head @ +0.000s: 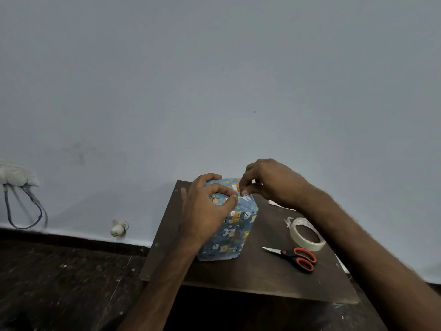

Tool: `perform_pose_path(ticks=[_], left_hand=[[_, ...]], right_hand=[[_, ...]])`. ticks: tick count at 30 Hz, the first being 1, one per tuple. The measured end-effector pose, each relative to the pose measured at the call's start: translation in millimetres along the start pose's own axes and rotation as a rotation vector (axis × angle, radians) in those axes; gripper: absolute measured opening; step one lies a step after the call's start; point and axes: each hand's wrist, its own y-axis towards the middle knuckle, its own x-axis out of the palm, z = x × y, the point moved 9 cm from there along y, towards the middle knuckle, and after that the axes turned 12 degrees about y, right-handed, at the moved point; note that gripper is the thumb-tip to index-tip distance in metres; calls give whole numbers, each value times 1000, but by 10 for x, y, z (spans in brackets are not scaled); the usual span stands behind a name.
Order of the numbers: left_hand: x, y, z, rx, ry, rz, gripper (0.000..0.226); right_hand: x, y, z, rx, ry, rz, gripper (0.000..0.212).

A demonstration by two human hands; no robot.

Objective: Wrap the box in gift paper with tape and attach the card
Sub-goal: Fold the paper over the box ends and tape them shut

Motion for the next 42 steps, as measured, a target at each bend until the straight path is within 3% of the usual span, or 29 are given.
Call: perform_pose_path(ticks=[12,19,24,27,30,33,35,38,42], left_hand=[[19,1,19,21,9,20,6],[40,12,-24,2,6,30,11],[25,28,-20,-4,-2,26,7],[-16,7,-18,-3,-43,30,8],[-29,-32,12,4,-69,39,18],[-34,-58,-2,-22,-94,47,23],[-13,-56,0,-34,-112,37,25],[-17,-49,23,-36,-155,46,29],[-45,-96,20,-37,-306,23,51]], right_hand=[[11,32,-31,163,-51,-133,6],[127,-396,4,259,-77,-193,44],[265,-539,-92,333,-183,-101,47],[176,-488,35,319,133,-21,37],[-72,-545,183,276,428,269,33],[230,-589,103,226,356,149,43],[483,-655,135,302,236,42,43],[496,-635,177,344,193,48,43],[399,-627,182,308,895,178,39]])
